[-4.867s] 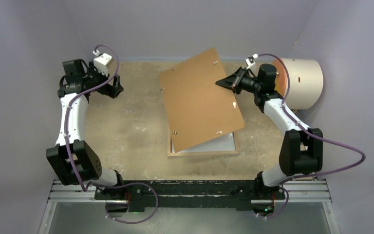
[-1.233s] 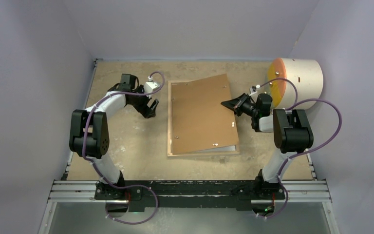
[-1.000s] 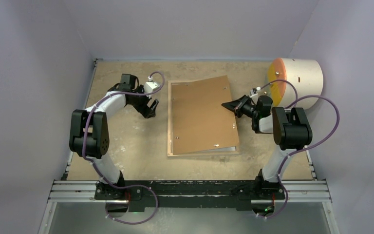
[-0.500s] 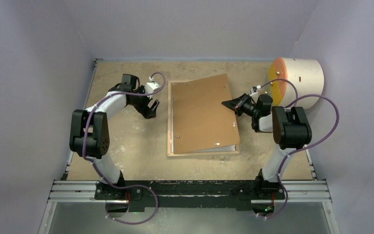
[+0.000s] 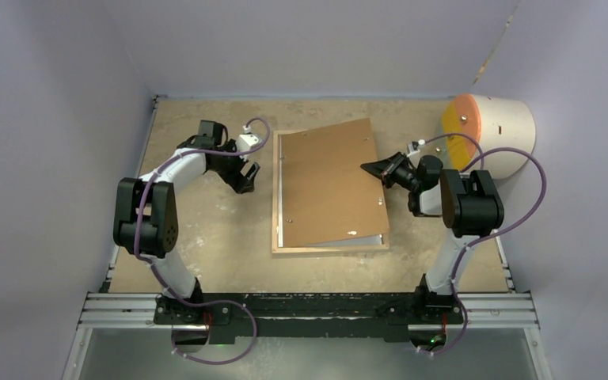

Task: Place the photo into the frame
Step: Turn over the photo frame item on the photo frame.

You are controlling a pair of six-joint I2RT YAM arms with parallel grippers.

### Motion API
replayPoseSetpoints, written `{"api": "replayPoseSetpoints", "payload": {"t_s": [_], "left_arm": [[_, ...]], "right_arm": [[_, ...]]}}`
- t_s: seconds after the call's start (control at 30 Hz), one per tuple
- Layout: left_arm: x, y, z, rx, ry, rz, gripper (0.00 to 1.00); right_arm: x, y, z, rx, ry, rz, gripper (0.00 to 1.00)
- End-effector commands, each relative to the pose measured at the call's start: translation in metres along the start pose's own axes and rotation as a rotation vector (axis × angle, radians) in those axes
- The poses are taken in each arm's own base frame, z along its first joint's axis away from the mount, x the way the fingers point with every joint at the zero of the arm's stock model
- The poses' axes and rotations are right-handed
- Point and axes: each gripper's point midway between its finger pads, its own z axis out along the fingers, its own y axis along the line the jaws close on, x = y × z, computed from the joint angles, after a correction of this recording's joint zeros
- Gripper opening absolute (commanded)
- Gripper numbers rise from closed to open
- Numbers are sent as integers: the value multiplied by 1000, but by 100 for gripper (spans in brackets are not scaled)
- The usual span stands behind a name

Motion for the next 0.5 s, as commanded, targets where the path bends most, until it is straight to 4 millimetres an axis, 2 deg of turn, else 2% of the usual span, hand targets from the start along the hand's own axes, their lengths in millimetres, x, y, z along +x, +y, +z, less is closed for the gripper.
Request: {"api": "replayPoseSetpoints", "payload": {"t_s": [0.0,0.17,0.27,0.47], "left_arm": [[-15,2,-3,-1,-28,38,85],[-16,2,-3,-1,-26,39,85],[-14,2,-2,-2,-22,38,85],[-3,5,4,-15,7,40,86]], "right_arm": [[-3,16,4,-47,-19,14,0],[5,10,9,-16,2,-5,0],[20,9,17,-3,32,-15,0],[36,8,29,25,53,-44,0]]}}
